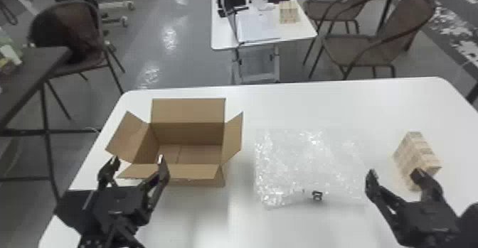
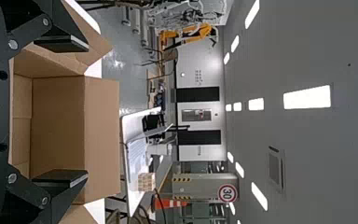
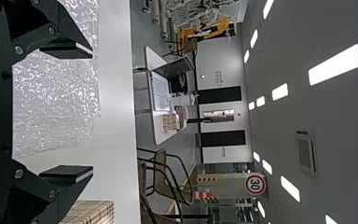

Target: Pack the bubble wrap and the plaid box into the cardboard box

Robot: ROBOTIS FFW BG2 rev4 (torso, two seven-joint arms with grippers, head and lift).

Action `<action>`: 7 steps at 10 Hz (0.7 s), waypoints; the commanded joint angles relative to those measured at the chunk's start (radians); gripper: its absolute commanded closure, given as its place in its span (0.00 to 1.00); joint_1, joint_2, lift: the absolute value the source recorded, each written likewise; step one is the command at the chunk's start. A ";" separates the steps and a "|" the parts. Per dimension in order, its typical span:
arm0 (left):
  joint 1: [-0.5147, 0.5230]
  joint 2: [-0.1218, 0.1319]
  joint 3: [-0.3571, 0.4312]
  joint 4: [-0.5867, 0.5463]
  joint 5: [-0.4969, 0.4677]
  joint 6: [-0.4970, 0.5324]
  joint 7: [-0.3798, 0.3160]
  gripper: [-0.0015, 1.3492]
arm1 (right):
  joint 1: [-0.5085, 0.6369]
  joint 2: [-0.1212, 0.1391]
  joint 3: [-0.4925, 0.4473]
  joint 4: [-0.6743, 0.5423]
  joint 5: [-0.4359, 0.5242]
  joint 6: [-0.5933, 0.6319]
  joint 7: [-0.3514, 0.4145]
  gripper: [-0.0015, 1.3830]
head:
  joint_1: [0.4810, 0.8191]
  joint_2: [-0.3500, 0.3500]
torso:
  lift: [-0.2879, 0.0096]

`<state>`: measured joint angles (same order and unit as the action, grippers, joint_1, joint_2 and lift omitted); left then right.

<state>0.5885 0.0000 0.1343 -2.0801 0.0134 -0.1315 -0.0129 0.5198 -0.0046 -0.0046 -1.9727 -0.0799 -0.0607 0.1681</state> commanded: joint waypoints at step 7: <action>0.001 -0.003 0.001 -0.002 -0.003 -0.007 0.001 0.24 | 0.002 0.002 0.000 0.000 -0.001 -0.001 -0.001 0.28 | 0.63 0.69 | 0.62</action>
<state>0.5891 0.0000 0.1348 -2.0811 0.0105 -0.1379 -0.0123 0.5215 -0.0033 -0.0046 -1.9728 -0.0813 -0.0613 0.1671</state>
